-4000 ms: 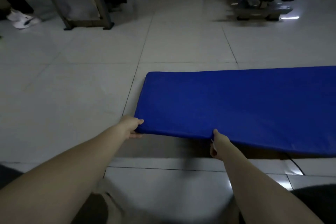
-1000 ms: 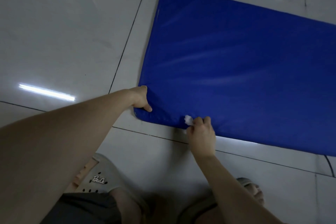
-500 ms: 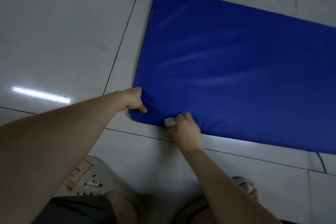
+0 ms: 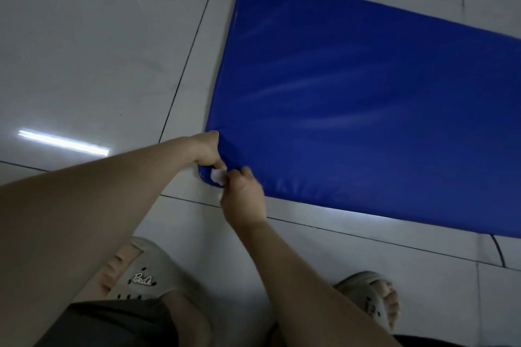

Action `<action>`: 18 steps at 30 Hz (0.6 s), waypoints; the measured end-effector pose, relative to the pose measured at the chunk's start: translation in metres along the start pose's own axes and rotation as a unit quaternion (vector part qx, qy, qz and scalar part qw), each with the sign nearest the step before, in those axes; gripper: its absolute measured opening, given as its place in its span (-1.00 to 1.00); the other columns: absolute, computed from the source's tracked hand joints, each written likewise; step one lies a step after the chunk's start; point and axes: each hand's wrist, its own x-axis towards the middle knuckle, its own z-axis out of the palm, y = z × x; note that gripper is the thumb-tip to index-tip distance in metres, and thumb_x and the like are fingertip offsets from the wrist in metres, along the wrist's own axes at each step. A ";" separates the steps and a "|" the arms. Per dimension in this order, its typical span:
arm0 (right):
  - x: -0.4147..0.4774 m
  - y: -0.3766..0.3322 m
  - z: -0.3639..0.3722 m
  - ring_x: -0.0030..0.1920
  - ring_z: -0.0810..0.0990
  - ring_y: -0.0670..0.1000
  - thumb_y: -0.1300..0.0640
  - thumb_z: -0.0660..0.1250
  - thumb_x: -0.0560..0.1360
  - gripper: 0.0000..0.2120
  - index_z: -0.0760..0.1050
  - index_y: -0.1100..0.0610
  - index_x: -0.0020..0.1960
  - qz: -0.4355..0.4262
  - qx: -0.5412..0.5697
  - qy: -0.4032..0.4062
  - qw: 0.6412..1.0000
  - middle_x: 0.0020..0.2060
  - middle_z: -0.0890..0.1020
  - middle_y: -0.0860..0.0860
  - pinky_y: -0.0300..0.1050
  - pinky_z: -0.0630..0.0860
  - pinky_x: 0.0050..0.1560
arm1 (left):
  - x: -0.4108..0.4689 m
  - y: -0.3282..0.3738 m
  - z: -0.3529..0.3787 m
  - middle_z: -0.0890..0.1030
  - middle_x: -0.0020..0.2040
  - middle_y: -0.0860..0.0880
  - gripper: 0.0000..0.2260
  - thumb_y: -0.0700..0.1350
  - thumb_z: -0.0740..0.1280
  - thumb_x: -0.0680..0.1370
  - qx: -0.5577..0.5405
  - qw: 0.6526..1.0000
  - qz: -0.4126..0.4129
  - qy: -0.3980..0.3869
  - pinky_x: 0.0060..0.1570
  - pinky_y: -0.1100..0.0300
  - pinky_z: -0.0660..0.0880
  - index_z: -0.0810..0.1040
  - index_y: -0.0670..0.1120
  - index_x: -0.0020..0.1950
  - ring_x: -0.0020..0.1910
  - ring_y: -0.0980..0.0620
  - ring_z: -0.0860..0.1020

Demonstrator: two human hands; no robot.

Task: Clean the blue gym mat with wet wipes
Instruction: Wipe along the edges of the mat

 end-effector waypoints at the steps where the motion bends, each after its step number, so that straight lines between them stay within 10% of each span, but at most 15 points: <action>1: 0.004 -0.003 0.001 -0.24 0.51 0.10 0.29 0.27 0.56 -0.93 0.53 0.22 -0.01 -0.016 -0.015 -0.002 1.000 -0.07 0.52 0.12 0.01 0.53 -0.18 | 0.000 0.000 0.000 0.48 0.28 -0.13 -0.28 0.05 0.54 0.47 0.002 1.000 -0.001 0.001 0.19 0.06 0.50 0.26 -0.17 0.46 0.20 -0.11 0.50; 11: -0.036 0.163 -0.090 -0.31 0.47 0.01 0.12 0.36 0.54 -0.82 0.38 0.09 -0.16 0.204 -0.094 0.124 0.967 -0.17 0.49 -0.01 -0.22 0.21 -0.40 | -0.002 0.001 0.000 0.38 0.46 -0.11 -0.14 0.02 0.56 0.47 -0.025 1.000 0.013 -0.009 0.42 0.02 0.39 0.14 -0.15 0.59 0.36 -0.11 0.42; 18: -0.006 0.071 -0.035 -0.20 0.41 -0.01 0.14 0.29 0.58 -0.87 0.49 0.21 0.03 0.142 -0.010 0.063 0.988 -0.08 0.50 0.05 -0.13 0.30 -0.17 | -0.003 0.004 0.000 0.41 0.42 -0.14 -0.18 0.02 0.56 0.47 -0.016 1.000 0.002 -0.004 0.37 0.01 0.43 0.18 -0.18 0.56 0.33 -0.13 0.44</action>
